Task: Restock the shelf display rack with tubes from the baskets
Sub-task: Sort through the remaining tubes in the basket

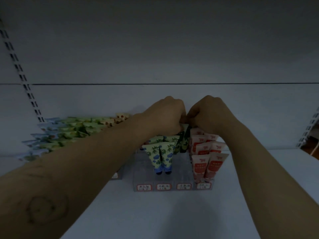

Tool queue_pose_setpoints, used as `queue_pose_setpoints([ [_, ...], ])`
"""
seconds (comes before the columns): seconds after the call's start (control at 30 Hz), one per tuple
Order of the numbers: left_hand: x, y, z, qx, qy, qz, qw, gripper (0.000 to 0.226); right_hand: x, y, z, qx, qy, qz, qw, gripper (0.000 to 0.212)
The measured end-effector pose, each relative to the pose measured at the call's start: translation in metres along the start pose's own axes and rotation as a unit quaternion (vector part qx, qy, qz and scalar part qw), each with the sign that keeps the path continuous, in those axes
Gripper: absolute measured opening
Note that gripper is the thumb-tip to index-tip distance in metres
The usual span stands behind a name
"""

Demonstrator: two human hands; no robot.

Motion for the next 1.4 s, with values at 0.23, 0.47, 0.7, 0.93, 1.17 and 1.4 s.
queue_pose_setpoints([
  [0.23,0.016,-0.01,-0.002,0.038,0.034,-0.068,0.996,0.017,0.004,-0.003,0.005,0.051,0.018,0.016,0.998,0.014],
  [0.47,0.028,-0.007,0.001,0.065,0.055,-0.092,0.992,0.016,0.014,-0.004,0.011,0.051,0.02,0.045,0.997,0.018],
  [0.7,0.012,-0.004,0.001,0.02,0.067,-0.05,0.996,0.012,0.005,-0.008,0.012,0.082,-0.011,0.038,0.996,0.023],
  [0.93,0.008,-0.006,0.001,0.016,0.071,-0.048,0.996,0.016,0.005,-0.012,0.019,0.1,0.0,0.041,0.994,0.027],
  [1.17,0.004,-0.011,0.003,0.013,0.087,-0.065,0.994,0.022,0.004,-0.014,0.02,0.106,0.032,0.026,0.994,0.018],
  [1.4,0.004,-0.01,-0.003,0.009,0.113,-0.045,0.993,0.019,0.006,-0.015,0.018,0.112,0.034,0.018,0.993,0.007],
])
Point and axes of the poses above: each hand's wrist, its own x-axis away from the middle knuckle, its own y-axis out of the back of the hand, z = x × y, the point moved 1 cm from there along -x, towards the middle knuckle, and after that the axes turned 4 degrees about -z, right-handed, at the moved point
